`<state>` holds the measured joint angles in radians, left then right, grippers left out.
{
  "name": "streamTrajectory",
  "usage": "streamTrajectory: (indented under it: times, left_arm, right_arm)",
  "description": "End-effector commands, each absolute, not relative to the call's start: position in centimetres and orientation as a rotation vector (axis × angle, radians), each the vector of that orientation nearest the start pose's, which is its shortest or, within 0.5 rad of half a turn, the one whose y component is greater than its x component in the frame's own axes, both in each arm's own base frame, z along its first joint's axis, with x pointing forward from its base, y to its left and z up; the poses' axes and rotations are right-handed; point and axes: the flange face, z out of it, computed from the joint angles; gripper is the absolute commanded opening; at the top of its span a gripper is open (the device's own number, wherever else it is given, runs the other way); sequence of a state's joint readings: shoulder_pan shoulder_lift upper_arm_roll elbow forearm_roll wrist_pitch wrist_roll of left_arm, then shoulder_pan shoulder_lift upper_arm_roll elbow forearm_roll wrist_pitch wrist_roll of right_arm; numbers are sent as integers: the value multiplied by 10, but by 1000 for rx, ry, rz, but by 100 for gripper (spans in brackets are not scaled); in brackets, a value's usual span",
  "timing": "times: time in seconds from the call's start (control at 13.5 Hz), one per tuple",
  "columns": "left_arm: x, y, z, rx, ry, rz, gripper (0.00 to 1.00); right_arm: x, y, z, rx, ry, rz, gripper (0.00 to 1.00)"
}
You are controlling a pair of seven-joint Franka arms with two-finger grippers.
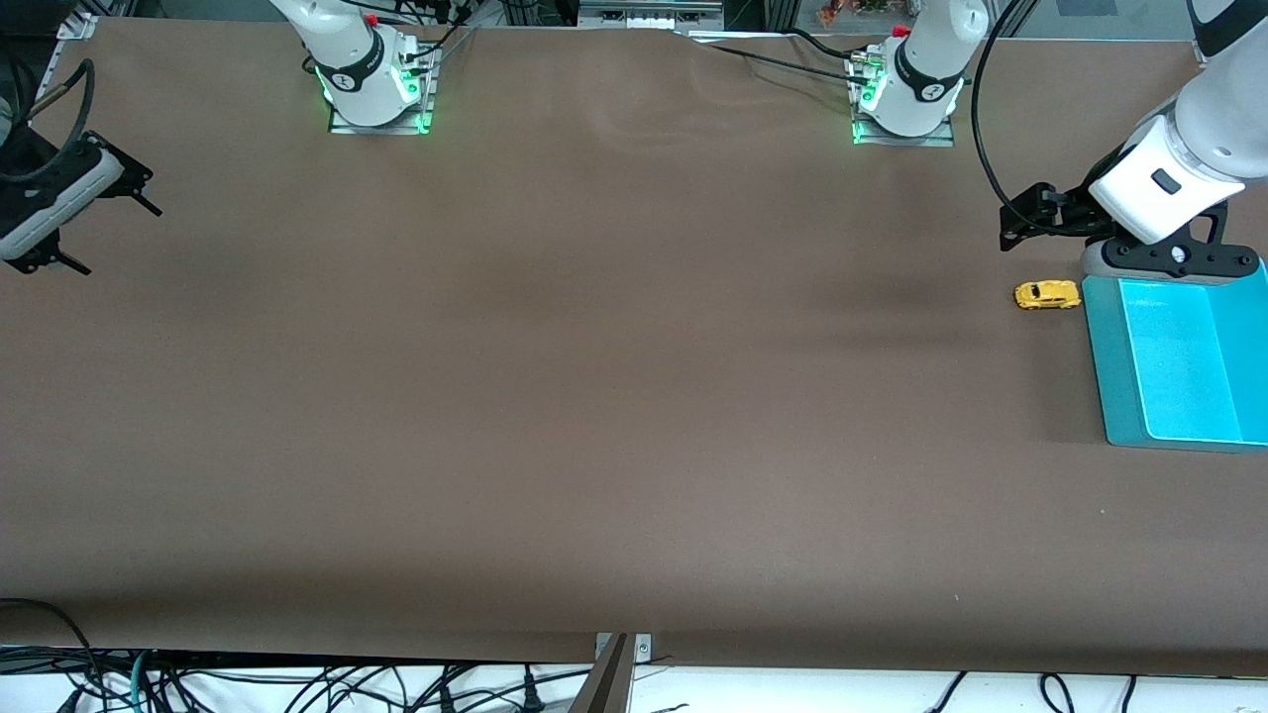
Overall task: Wind and store yellow beetle car
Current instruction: 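Move the left gripper toward the car while the right gripper retracts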
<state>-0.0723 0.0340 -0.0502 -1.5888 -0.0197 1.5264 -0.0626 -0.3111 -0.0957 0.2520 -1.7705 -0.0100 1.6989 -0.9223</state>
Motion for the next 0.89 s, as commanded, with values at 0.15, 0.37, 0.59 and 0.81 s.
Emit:
streamTrajectory:
  times: [0.15,0.37,0.59,0.81]
  left_arm:
    - [552,-54,580,-3152,83,255,100]
    - [550,-21,564,-3162,125,282,100]
    - [531,20,532,-3159,401,387,100]
    - [506,52,491,-3168,564,517,100]
  right_arm:
    - [522,-24,613,-3001,-973,-4,100]
    - [515,-12,621,-3062,-689,13,100]
    - [513,-3,622,-3069,-387,28,100]
    - [514,16,621,-3086,-168,28,100]
